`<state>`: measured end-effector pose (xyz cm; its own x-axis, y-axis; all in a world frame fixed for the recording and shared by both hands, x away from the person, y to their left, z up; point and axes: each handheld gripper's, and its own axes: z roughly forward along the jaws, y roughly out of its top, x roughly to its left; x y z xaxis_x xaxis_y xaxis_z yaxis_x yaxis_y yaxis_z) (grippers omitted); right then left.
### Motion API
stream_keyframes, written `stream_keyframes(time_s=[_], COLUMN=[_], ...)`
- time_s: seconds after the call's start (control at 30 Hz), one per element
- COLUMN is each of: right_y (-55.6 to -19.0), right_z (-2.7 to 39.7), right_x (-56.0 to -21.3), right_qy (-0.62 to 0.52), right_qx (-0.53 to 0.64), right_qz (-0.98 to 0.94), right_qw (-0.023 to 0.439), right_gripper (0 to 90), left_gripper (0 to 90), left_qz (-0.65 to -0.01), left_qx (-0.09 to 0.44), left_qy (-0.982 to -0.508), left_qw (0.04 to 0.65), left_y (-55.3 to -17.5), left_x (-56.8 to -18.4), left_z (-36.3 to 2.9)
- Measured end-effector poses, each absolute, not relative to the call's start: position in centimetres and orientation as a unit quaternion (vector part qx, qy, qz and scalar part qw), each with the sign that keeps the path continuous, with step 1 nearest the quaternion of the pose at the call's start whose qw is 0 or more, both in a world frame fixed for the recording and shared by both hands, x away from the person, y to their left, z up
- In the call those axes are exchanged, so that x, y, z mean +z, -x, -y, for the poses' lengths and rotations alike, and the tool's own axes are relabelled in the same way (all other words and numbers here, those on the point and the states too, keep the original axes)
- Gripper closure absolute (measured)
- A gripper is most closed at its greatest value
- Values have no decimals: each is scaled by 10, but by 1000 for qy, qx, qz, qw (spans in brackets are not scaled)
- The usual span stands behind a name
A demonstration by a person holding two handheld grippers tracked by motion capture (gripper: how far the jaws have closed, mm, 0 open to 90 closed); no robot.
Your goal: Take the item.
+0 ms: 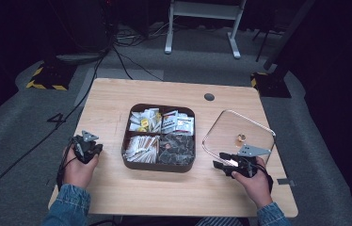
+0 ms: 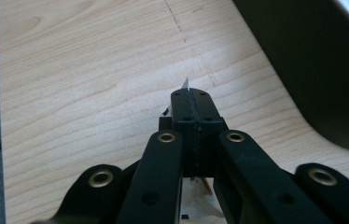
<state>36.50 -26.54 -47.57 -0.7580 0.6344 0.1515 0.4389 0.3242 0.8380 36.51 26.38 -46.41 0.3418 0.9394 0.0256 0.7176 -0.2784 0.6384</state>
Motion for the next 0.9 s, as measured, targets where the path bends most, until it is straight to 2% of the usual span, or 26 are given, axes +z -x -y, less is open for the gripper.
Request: stream_keyframes(time_s=[0.27,0.37,0.47,0.53,0.9], right_y=[-365,-365,-365,-366,-372], right_z=[265,265,266,266,268], right_x=[-477,-477,-476,-476,-468], right_qy=[-333,-334,-336,-336,-336], right_qx=[476,477,476,476,485], right_qz=[-808,-807,-806,-806,-799], right_qw=[101,102,105,106,116], right_gripper=[482,475,475,474,470], left_gripper=[884,740,549,493,415], left_qz=[-536,-546,-553,-554,-552], left_qx=[188,181,176,173,188], left_qy=[-777,-771,-762,-757,-729], left_qw=[271,273,286,302,359], left_y=[-367,-368,-368,-366,-350], left_x=[-468,-469,-467,-463,-444], left_z=[-263,-262,-262,-262,-269])
